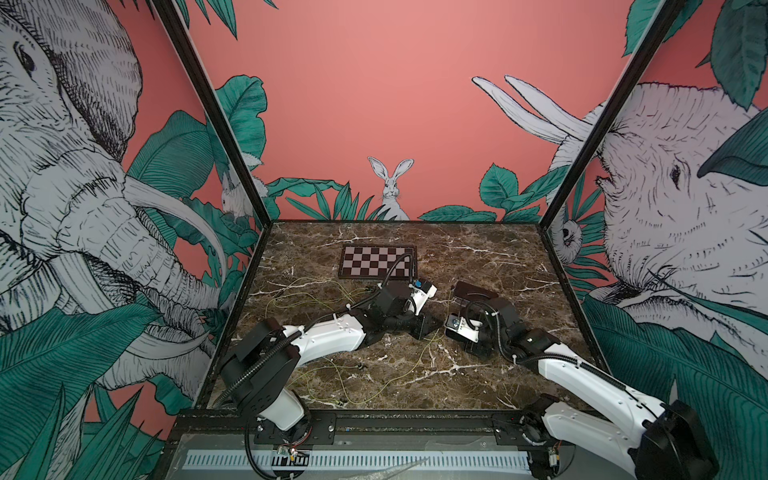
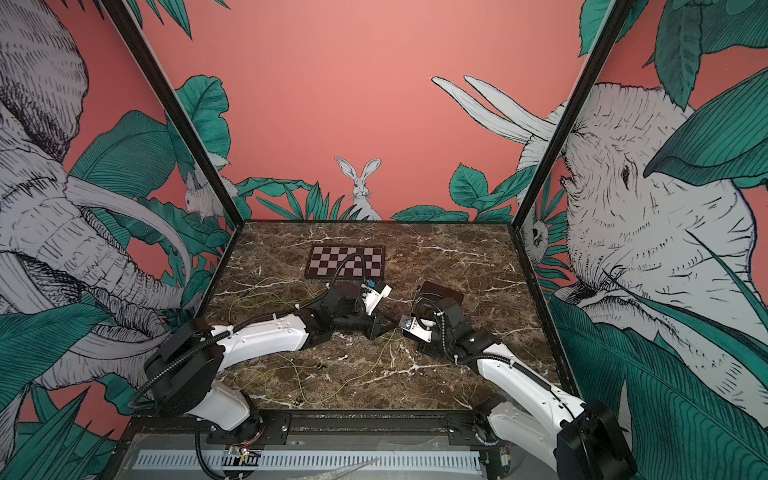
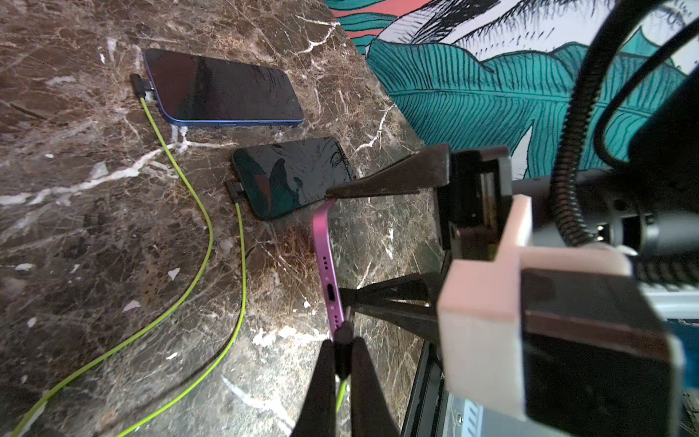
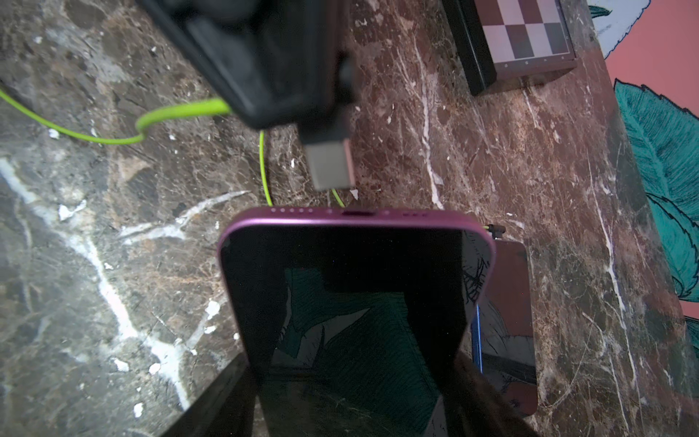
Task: Plug wired earphones into phones
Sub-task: Insert the wired earphone into the phone.
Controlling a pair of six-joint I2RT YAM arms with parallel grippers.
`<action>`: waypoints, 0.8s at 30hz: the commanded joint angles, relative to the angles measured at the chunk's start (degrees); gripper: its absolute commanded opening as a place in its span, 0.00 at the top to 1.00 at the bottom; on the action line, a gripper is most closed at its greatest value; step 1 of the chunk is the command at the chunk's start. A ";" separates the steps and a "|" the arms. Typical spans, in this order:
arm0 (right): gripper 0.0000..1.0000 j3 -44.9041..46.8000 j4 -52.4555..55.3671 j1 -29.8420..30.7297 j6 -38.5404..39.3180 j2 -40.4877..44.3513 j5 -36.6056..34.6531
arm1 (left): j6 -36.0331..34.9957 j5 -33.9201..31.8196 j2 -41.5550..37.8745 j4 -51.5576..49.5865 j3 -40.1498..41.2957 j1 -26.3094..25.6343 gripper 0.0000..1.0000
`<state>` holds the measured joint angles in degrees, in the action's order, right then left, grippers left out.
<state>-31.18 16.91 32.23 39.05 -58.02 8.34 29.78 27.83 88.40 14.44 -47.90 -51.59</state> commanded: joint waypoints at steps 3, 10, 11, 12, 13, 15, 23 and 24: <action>0.37 -1.42 -3.96 0.74 0.64 -0.07 1.39 | -1.11 -0.80 -0.77 -0.38 -1.41 0.18 1.00; 0.37 -1.52 -4.56 1.26 1.03 -0.16 1.39 | -1.19 -1.83 -0.66 -1.38 -1.59 0.18 1.00; 0.37 -1.52 -4.55 1.35 1.16 -0.24 1.41 | -1.13 -1.82 -0.69 -1.10 -1.43 0.16 1.00; 0.37 -1.51 -4.84 1.42 1.28 -0.25 1.34 | -1.20 -2.17 -0.77 -1.08 -1.30 0.18 1.00; 0.37 -1.51 -5.00 1.44 1.29 -0.34 1.25 | -1.26 -2.43 -0.77 -1.23 -1.18 0.18 1.00; 0.37 -1.52 -5.45 1.50 1.29 -0.51 1.31 | -1.14 -2.59 -0.52 -1.60 -1.24 0.18 1.00; 0.37 -1.54 -6.33 1.85 1.88 -0.78 1.60 | -0.91 -2.53 0.02 -1.97 -1.52 0.18 1.00; 0.37 -1.52 -6.38 1.86 1.83 -0.72 1.50 | -0.86 -2.44 0.08 -1.87 -1.50 0.18 1.00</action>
<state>-31.18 14.68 33.45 40.14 -59.09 8.58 28.91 25.78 88.40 13.13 -47.97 -51.59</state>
